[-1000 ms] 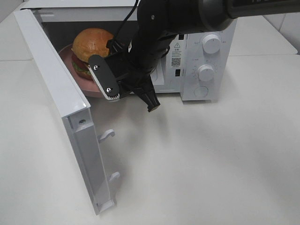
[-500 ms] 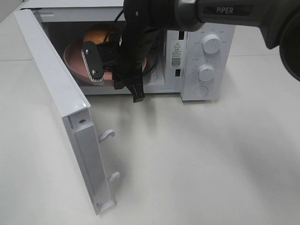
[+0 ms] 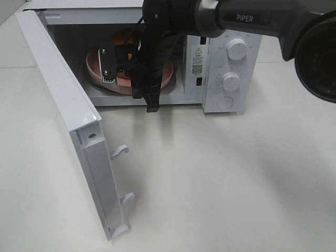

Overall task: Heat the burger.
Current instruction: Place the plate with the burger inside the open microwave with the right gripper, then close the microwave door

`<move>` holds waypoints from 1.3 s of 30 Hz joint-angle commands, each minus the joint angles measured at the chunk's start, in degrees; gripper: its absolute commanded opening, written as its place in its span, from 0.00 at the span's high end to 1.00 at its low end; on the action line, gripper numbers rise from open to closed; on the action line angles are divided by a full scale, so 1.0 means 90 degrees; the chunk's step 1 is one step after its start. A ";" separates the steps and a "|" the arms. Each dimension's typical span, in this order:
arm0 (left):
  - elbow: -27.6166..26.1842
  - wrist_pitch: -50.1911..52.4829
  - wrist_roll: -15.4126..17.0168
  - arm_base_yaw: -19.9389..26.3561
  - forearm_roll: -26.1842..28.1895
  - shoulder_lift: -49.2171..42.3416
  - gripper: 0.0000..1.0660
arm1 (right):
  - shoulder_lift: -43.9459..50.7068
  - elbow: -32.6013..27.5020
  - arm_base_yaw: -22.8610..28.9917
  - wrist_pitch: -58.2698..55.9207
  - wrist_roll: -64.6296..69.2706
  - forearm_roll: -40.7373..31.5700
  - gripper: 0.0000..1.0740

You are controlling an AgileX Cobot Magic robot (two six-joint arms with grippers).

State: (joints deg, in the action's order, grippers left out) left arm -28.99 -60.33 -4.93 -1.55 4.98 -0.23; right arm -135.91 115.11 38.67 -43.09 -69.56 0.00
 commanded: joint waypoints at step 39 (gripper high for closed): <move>0.0019 0.0083 -0.0006 0.0006 0.0045 -0.0134 1.00 | 0.0064 0.0115 -0.0006 0.0299 0.2737 -0.0280 0.36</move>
State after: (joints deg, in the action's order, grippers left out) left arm -28.99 -60.33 -4.93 -1.55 4.98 -0.23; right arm -136.02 115.51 38.67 -40.34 -48.93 -2.98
